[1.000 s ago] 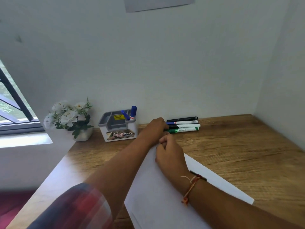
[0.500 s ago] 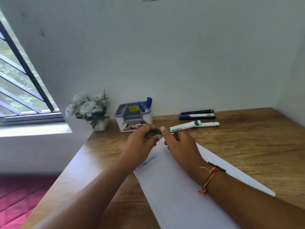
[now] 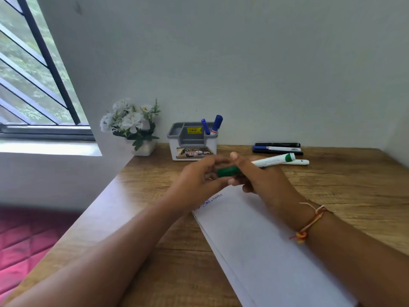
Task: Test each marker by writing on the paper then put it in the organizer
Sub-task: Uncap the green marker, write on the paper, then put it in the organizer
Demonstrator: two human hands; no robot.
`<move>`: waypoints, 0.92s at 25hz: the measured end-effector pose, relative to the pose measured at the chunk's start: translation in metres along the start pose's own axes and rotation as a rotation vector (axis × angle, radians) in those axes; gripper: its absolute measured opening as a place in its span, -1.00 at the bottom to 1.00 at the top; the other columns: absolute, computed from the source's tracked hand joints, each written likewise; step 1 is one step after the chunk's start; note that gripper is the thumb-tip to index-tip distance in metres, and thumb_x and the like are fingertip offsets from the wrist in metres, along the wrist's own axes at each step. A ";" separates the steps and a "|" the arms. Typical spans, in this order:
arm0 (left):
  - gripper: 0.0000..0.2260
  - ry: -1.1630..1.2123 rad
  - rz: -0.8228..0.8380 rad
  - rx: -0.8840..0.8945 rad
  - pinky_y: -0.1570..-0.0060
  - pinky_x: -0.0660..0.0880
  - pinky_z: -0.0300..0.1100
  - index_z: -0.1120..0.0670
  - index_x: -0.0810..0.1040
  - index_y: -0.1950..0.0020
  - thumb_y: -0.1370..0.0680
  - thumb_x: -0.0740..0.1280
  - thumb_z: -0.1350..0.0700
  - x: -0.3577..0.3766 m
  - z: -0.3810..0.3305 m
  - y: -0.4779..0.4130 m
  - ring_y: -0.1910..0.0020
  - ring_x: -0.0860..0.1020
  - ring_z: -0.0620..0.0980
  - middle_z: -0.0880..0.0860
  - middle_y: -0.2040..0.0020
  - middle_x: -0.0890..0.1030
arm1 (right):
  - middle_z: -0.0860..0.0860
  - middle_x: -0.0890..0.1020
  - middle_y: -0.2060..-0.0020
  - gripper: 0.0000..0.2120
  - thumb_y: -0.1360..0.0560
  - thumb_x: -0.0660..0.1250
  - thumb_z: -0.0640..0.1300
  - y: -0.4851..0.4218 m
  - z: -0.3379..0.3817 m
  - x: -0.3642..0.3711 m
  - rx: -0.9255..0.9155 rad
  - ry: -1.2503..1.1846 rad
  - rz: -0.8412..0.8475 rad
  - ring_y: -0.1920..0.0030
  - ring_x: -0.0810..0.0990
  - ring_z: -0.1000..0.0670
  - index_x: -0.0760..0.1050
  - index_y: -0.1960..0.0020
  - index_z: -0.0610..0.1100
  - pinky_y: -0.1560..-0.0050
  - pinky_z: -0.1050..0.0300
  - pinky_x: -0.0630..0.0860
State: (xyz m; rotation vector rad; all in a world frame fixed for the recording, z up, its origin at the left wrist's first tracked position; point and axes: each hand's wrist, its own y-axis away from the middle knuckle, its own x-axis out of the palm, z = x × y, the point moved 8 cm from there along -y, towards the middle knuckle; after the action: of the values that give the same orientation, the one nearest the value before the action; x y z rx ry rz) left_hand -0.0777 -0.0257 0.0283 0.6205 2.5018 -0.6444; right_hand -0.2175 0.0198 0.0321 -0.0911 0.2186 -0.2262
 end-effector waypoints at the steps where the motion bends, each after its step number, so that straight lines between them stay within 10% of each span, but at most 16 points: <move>1: -0.64 -0.043 0.014 0.034 -0.13 0.62 -0.08 -0.08 0.55 -0.32 -0.52 0.45 0.02 0.001 -0.003 0.000 -0.05 0.65 -0.19 -0.15 -0.08 0.68 | 0.06 0.74 0.31 -0.62 -0.54 0.30 0.22 0.001 0.001 0.000 0.007 -0.019 0.002 0.32 0.69 0.21 0.67 0.06 -0.07 0.32 0.35 0.58; 14: -0.69 0.112 0.080 -0.005 -0.09 0.64 -0.10 0.08 0.54 -0.38 -0.64 0.28 0.11 -0.002 0.001 -0.004 0.01 0.71 -0.05 0.07 -0.09 0.70 | -0.21 0.76 0.09 -0.71 -0.63 0.28 -0.07 -0.002 -0.012 0.009 0.187 -0.393 0.147 0.13 0.76 -0.05 0.60 -0.17 -0.26 0.18 0.20 0.65; 23: -0.88 0.143 -0.056 -0.186 0.01 0.61 -0.14 0.01 0.61 -0.13 -0.62 0.33 0.12 -0.039 0.027 -0.007 0.00 0.67 0.00 0.03 -0.01 0.70 | -0.11 0.75 0.26 -0.45 -0.66 0.01 0.22 -0.010 -0.001 -0.017 0.147 -0.292 -0.007 0.30 0.71 0.00 0.70 -0.06 -0.05 0.38 0.21 0.53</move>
State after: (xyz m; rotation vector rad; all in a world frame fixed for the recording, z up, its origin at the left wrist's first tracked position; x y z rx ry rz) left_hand -0.0417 -0.0572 0.0312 0.5453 2.6812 -0.3923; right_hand -0.2358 0.0140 0.0359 0.0210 -0.0893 -0.2319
